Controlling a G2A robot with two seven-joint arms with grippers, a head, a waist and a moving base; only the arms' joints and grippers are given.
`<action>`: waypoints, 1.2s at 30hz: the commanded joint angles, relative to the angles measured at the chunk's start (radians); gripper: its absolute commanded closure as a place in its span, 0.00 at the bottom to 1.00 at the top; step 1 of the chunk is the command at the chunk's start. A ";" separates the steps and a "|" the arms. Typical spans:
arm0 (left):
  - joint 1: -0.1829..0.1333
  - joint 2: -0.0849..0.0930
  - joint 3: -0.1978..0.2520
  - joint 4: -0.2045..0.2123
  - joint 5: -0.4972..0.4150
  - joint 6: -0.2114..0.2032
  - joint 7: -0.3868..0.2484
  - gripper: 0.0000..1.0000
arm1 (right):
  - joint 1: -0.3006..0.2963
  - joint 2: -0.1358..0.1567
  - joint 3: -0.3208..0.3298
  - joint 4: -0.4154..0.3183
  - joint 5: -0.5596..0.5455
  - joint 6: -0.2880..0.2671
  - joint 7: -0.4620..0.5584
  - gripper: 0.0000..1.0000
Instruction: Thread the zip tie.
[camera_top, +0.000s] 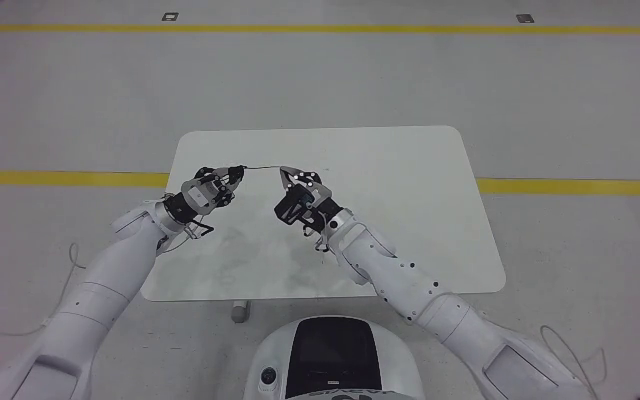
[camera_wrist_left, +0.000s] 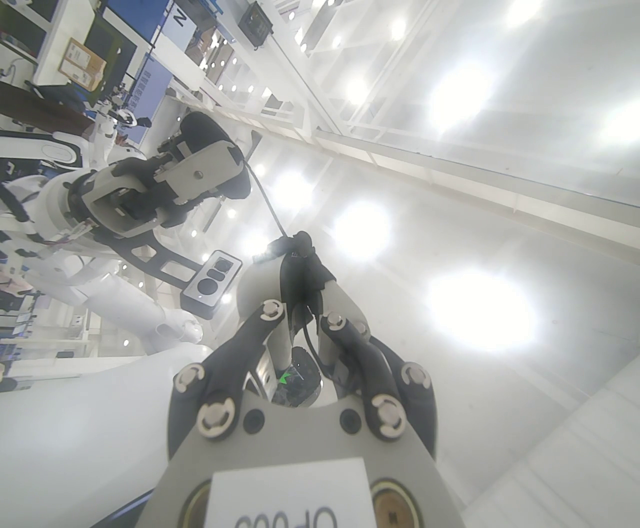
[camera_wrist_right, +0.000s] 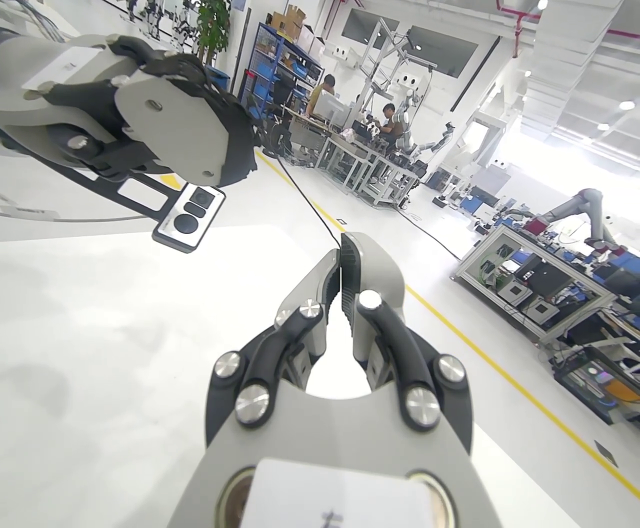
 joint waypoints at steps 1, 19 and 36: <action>0.000 0.000 0.000 0.000 0.000 0.000 0.000 1.00 | 0.001 0.001 -0.002 0.001 0.000 -0.001 0.003 1.00; 0.000 0.000 0.000 0.000 0.000 0.000 0.000 1.00 | -0.006 0.014 -0.010 -0.007 0.000 0.013 0.012 1.00; 0.000 0.000 0.000 0.000 0.000 0.000 0.000 1.00 | -0.016 0.024 -0.006 -0.029 0.000 0.019 0.025 0.00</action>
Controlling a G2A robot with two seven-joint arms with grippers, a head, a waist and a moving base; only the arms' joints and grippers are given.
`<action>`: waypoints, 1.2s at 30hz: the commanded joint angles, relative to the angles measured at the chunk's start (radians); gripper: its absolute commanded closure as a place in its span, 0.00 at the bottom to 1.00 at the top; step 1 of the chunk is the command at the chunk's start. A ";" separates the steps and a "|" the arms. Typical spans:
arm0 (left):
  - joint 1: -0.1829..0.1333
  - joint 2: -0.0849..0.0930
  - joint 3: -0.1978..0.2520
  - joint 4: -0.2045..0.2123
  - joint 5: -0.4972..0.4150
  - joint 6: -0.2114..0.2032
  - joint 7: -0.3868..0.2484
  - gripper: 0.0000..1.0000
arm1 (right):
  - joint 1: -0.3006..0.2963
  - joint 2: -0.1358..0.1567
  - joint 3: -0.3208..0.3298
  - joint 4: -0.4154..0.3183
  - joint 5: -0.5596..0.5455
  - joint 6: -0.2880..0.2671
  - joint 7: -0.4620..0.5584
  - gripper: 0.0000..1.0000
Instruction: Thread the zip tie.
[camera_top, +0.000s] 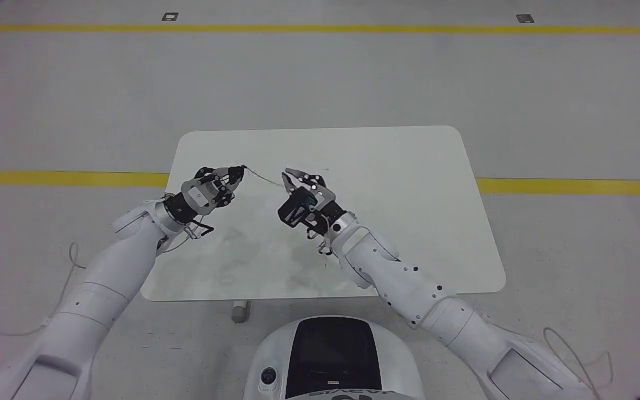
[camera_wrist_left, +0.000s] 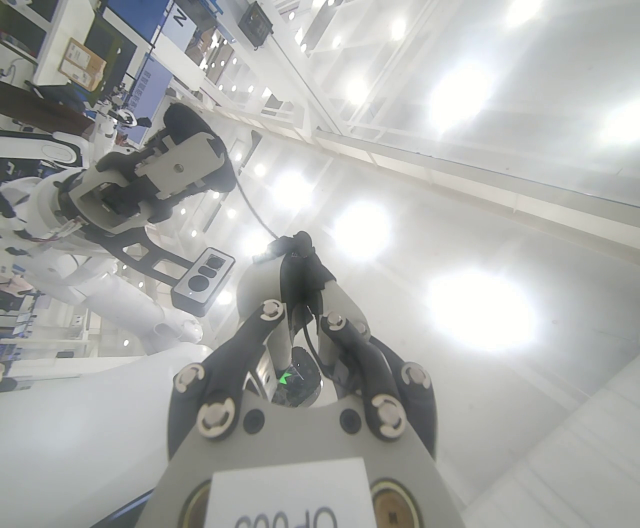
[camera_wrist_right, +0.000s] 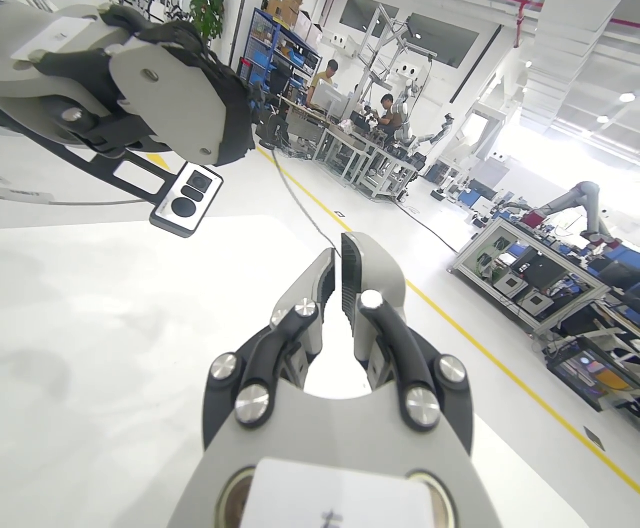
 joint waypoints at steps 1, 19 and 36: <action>0.000 0.000 0.000 0.000 0.000 0.000 0.000 1.00 | 0.000 0.000 0.000 0.000 0.000 0.000 0.000 0.00; 0.042 0.022 -0.082 -0.008 0.088 -0.022 -0.001 1.00 | -0.067 0.041 0.154 -0.084 0.073 -0.209 0.081 0.00; 0.070 0.036 -0.135 -0.068 0.191 -0.080 0.027 1.00 | -0.110 0.046 0.251 -0.126 0.281 -0.305 0.090 0.00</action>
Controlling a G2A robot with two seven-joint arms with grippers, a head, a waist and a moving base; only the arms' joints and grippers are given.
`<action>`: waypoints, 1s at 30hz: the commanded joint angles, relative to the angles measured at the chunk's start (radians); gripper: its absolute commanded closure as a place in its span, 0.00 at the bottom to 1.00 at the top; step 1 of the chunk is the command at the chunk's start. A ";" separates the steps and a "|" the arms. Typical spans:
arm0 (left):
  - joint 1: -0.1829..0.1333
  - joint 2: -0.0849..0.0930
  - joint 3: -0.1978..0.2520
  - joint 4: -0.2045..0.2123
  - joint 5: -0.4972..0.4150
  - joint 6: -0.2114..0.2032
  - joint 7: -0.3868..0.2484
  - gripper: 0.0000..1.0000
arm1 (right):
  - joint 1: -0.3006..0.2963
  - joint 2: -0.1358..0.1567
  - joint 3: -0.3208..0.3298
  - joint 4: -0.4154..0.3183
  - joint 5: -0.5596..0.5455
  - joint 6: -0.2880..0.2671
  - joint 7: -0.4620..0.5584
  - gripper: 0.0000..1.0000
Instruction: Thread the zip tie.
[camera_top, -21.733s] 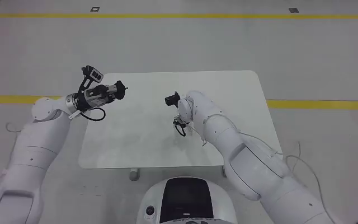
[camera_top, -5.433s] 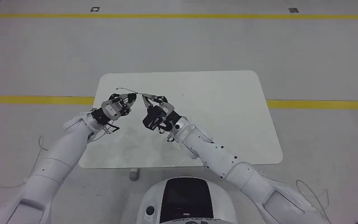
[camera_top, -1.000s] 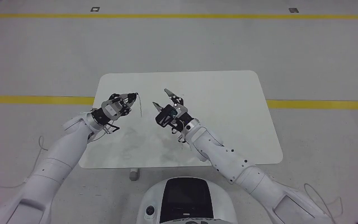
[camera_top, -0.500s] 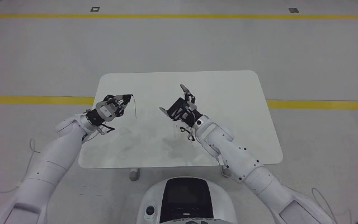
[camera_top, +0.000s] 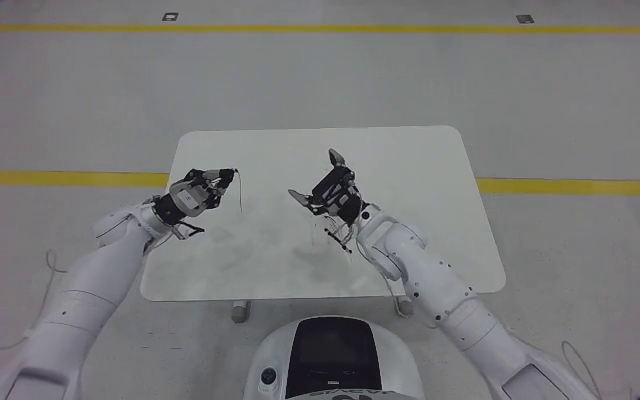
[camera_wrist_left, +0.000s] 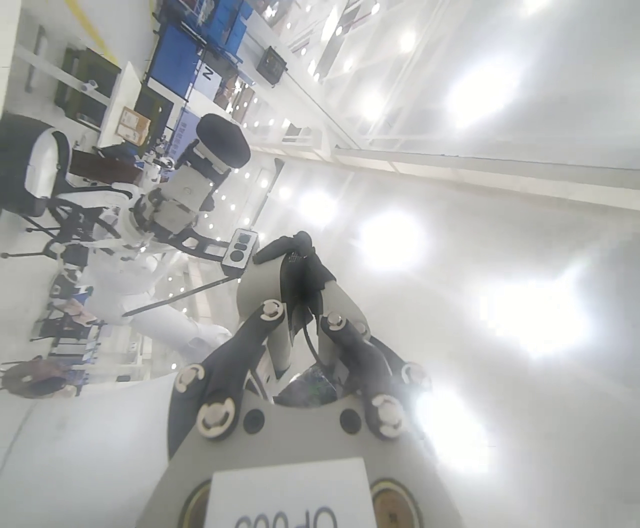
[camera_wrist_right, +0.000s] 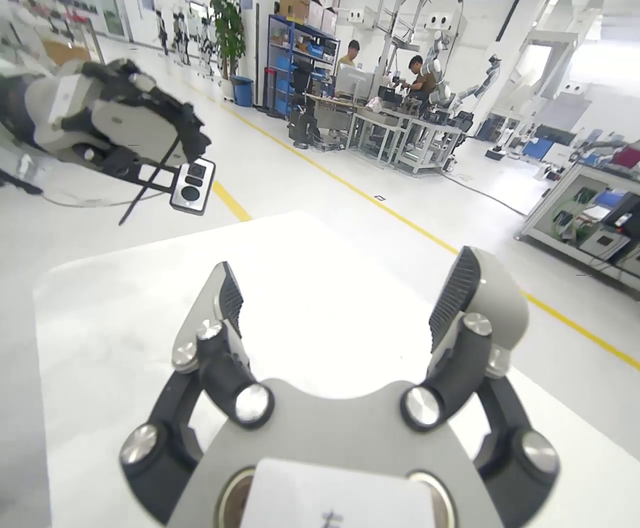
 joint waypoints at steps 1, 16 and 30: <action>0.003 0.003 -0.010 -0.012 0.025 -0.007 0.000 1.00 | -0.008 0.002 0.025 -0.009 0.046 -0.015 0.011 0.00; -0.001 0.006 -0.034 -0.041 0.083 -0.004 -0.037 1.00 | -0.053 0.004 0.106 -0.068 0.175 -0.018 0.056 0.00; 0.018 0.007 -0.049 -0.078 0.082 0.004 -0.070 1.00 | -0.053 0.004 0.106 -0.068 0.175 -0.018 0.056 0.00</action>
